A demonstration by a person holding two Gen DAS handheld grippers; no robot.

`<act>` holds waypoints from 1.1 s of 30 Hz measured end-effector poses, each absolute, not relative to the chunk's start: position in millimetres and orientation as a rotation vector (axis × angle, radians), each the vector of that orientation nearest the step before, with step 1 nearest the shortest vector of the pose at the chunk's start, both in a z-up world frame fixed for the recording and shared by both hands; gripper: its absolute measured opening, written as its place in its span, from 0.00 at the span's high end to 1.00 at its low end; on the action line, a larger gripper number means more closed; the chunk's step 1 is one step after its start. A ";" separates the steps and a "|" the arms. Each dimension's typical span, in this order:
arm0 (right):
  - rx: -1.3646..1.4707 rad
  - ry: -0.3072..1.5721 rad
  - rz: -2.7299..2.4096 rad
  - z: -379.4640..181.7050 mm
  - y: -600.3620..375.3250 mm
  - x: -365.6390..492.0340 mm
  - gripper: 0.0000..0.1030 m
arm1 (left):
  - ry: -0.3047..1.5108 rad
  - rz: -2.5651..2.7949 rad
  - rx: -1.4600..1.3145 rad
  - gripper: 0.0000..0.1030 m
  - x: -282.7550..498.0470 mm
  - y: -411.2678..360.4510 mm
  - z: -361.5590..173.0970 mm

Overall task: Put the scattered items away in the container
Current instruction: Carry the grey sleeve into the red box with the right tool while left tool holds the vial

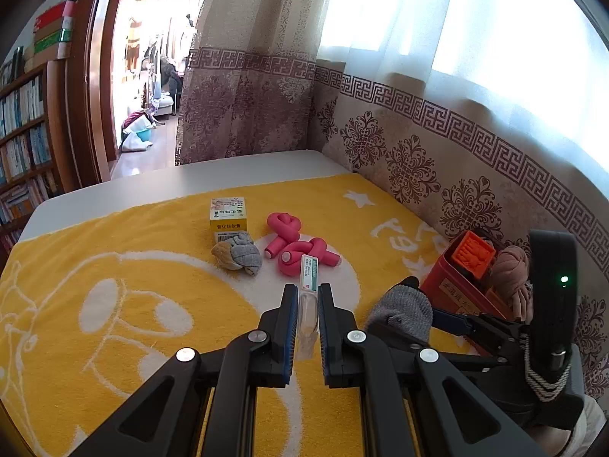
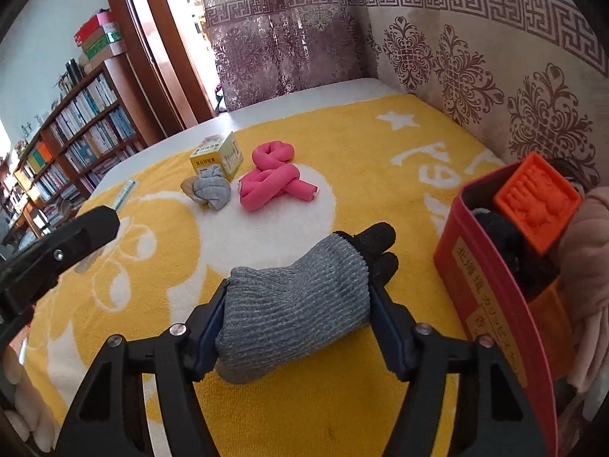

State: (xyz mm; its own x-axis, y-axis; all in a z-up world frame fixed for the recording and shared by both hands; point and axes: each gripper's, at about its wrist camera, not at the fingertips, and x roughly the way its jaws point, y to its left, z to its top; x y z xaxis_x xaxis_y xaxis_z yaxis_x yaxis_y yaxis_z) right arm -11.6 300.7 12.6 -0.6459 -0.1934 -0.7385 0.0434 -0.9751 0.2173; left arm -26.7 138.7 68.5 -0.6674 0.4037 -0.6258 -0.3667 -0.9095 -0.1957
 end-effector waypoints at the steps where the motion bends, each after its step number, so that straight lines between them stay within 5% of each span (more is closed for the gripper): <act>1: 1.231 -0.291 -2.727 17.6 302.6 -6.8 0.33 | -0.072 2.535 -0.969 0.89 -26.2 139.6 68.6; 17: 0.828 -0.418 -3.107 108.6 419.3 75.6 0.32 | 0.016 2.466 -0.951 0.89 -10.7 182.5 73.4; 33: 1.082 -0.222 -3.110 75.1 474.0 37.6 0.32 | 0.109 2.349 -0.906 0.89 9.3 254.2 89.1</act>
State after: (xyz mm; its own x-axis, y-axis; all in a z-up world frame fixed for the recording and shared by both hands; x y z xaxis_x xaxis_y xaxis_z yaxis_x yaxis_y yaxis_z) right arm 37.6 474.0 75.1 -0.7740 0.1053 -0.6244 -0.1930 -0.9784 0.0743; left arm 9.3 254.2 89.1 -0.5786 0.5145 -0.6329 -0.5709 -0.8096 -0.1363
